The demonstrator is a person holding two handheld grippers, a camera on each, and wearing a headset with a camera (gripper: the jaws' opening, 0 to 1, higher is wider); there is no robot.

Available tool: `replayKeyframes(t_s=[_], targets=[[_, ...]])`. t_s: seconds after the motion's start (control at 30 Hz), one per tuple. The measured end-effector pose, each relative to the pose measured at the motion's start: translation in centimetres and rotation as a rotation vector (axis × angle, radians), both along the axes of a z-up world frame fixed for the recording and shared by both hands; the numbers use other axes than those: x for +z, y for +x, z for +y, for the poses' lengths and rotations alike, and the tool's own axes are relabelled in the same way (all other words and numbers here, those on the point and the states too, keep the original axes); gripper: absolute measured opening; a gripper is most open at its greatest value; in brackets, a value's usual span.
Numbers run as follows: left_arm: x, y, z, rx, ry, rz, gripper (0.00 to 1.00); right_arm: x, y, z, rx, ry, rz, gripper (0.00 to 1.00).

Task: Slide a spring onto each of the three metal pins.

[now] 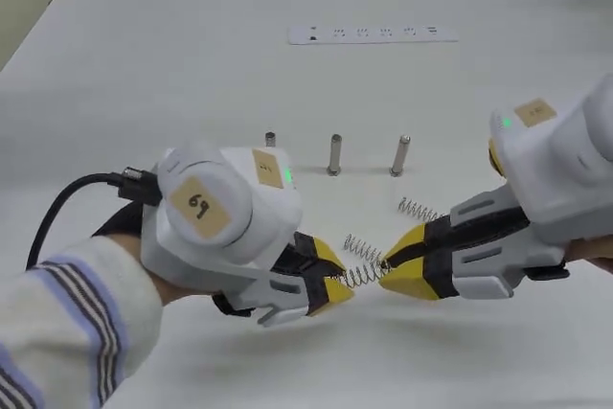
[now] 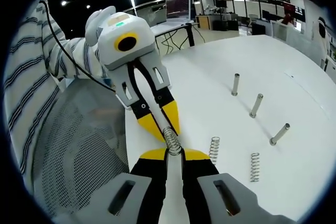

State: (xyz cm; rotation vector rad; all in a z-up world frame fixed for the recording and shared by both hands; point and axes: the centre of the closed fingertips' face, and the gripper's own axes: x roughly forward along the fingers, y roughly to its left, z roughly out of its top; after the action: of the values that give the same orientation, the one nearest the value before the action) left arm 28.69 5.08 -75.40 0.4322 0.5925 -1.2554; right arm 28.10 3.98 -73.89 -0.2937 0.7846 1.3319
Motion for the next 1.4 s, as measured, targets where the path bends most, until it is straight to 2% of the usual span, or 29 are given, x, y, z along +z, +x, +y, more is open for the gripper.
replayKeyframes(t_s=[0.17,0.27,0.37,0.6,0.7,0.83,1.23,1.4], targets=[[0.1,0.0,0.0,0.004,-0.009,-0.012,0.03,0.0,0.0,0.0,0.005,-0.022,-0.001,0.07],[0.1,0.1,-0.1,0.024,-0.028,-0.002,0.03,0.2,0.0,0.0,0.01,-0.037,-0.015,0.07],[0.2,0.2,-0.1,0.033,-0.042,-0.009,0.03,0.5,0.0,0.0,0.009,-0.051,-0.019,0.07],[0.4,0.1,-0.2,0.065,-0.077,-0.001,0.03,0.8,-0.1,0.1,0.043,-0.092,-0.046,0.07],[0.3,0.2,-0.3,0.068,-0.077,-0.021,0.03,0.6,0.1,0.0,0.072,-0.144,-0.087,0.07],[0.3,0.4,-0.5,0.074,-0.078,-0.037,0.03,0.8,0.1,0.1,0.096,-0.171,-0.114,0.07],[0.0,0.6,-0.8,0.095,-0.115,-0.036,0.03,0.9,0.2,0.2,0.139,-0.212,-0.135,0.07],[-0.1,0.4,-1.2,0.066,-0.135,-0.049,0.02,1.0,0.0,0.2,0.178,-0.239,-0.161,0.07]])
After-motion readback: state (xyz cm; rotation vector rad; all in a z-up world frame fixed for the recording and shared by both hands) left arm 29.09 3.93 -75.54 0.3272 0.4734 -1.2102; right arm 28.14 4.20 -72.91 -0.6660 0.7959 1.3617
